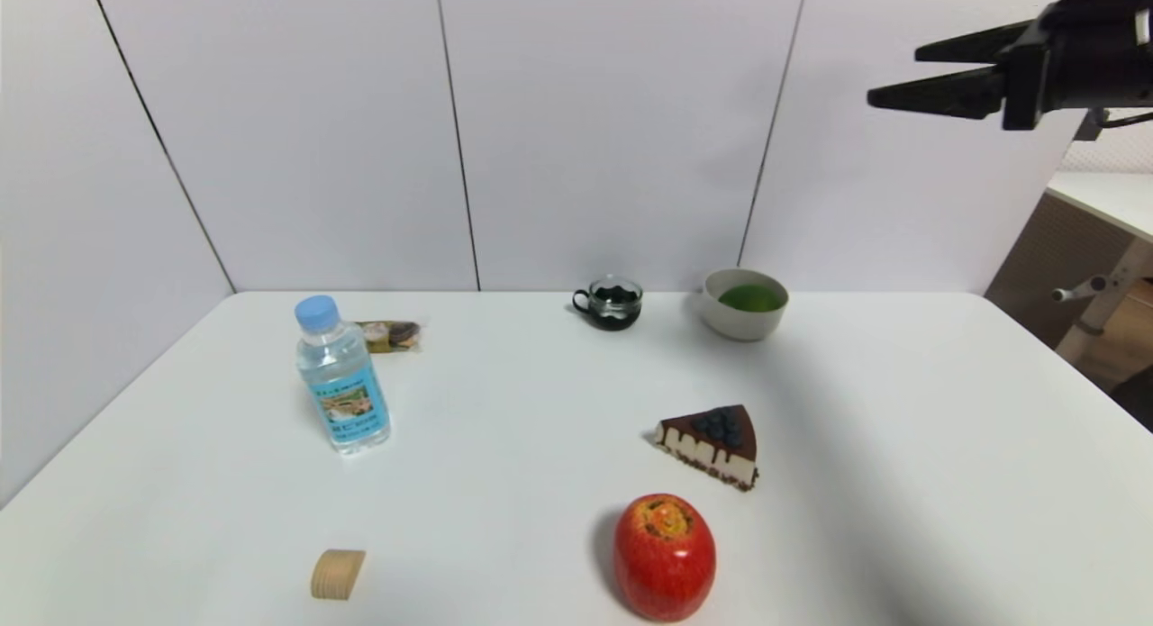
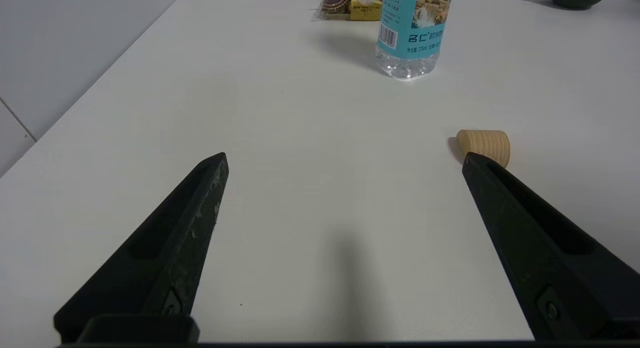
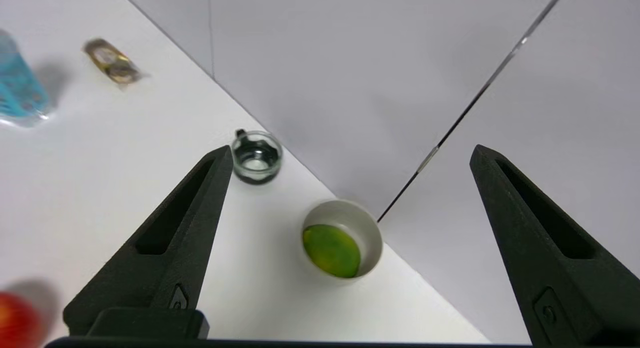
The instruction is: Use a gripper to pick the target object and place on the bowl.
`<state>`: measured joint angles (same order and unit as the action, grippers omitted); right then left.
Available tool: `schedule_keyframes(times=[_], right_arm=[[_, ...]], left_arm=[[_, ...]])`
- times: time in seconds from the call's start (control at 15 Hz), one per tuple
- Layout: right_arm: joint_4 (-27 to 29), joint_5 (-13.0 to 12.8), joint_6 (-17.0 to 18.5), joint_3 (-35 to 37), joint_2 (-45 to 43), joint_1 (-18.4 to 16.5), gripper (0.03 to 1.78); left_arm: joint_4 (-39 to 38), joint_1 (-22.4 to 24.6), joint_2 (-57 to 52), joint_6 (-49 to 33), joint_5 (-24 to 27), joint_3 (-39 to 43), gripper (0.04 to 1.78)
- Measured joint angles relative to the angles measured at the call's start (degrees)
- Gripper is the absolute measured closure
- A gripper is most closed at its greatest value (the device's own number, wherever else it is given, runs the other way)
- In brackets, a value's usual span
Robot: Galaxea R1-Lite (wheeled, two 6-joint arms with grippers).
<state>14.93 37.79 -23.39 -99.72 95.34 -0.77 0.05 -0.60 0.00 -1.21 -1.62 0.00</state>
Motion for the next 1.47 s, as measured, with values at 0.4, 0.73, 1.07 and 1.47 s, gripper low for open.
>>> schedule_keyframes(times=[0.4,0.73,1.07,1.47], right_arm=[[-0.11,-1.69,1.13,30.26,-25.50,-3.67,0.13],[-0.61,-27.49,3.22,49.99,-41.92,-1.49,0.12],[-2.01,-41.03,13.09,70.06,-58.30,1.18,0.12],[-8.33,-37.35,15.87,91.71,-76.58,-0.96,0.12]], left_arm=[[0.00,-0.02,0.00,0.00,-0.02,0.00,0.13],[0.00,-0.02,0.00,0.00,-0.02,0.00,0.13],[0.00,0.00,0.00,0.02,0.00,0.00,0.13],[0.00,-0.02,0.00,0.02,-0.02,0.00,0.13]])
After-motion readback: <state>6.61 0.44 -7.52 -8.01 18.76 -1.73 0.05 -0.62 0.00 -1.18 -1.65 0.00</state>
